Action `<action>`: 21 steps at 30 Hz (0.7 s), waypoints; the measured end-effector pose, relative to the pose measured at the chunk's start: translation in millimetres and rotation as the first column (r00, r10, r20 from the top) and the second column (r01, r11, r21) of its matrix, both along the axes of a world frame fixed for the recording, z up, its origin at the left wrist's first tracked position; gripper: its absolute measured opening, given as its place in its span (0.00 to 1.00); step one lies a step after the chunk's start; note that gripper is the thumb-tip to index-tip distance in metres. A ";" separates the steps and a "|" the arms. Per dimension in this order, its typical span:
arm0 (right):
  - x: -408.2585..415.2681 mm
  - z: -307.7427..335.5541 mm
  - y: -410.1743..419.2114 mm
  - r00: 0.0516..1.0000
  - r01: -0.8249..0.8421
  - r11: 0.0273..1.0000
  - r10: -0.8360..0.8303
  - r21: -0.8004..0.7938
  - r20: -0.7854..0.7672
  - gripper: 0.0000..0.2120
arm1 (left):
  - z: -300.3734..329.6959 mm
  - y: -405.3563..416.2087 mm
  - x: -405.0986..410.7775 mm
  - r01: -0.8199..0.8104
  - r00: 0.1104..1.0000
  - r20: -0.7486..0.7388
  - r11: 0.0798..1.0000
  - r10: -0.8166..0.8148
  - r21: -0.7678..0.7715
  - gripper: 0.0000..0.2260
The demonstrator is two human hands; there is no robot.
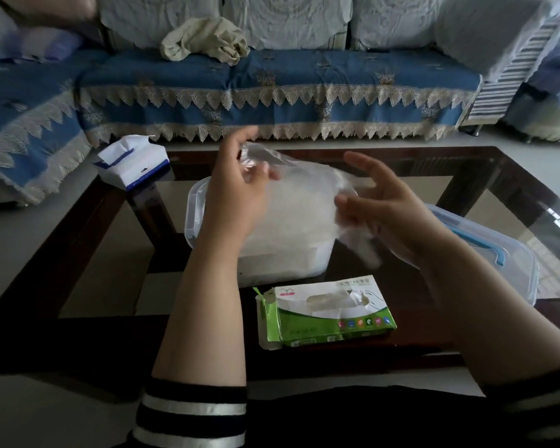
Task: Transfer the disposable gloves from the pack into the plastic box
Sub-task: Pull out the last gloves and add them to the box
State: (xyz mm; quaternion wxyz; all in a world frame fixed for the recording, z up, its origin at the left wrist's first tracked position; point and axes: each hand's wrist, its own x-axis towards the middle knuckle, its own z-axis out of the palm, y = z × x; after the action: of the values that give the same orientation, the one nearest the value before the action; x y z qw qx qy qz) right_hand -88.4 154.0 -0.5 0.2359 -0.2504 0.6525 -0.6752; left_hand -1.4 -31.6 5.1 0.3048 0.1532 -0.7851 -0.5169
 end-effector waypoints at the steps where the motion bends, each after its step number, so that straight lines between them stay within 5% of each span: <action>1: -6.6 3.3 -5.7 0.997 0.055 0.998 -0.054 0.019 -0.047 0.38 | -4.4 -6.0 -2.3 -0.066 0.998 0.016 0.998 0.066 -0.024 0.20; 6: -40.5 0.6 -60.9 0.926 0.176 0.902 -0.017 0.393 -0.377 0.33 | -27.8 -22.7 -9.0 -0.311 0.913 0.174 0.905 0.369 -0.290 0.22; 12: -41.0 -21.1 -106.4 0.778 0.315 0.687 0.208 0.655 -0.593 0.29 | -27.8 -31.4 -11.8 -0.356 0.828 0.183 0.749 0.530 -0.558 0.19; 17: -35.2 -31.0 -113.5 0.649 0.418 0.595 0.333 0.686 -0.684 0.32 | -21.8 -20.2 -12.6 -0.131 0.935 0.243 0.888 0.258 -0.440 0.08; 21: -33.6 -20.5 -95.3 0.644 0.401 0.642 0.309 0.653 -0.700 0.37 | -24.3 -15.4 -11.5 0.118 0.857 0.498 0.887 0.137 -0.447 0.14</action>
State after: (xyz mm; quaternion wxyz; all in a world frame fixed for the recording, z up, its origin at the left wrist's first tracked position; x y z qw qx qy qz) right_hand -122.0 58.7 -21.0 0.0009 -0.3670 0.9149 -0.1678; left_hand -12.9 -46.9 -19.3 0.1134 0.2130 -0.9368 -0.2533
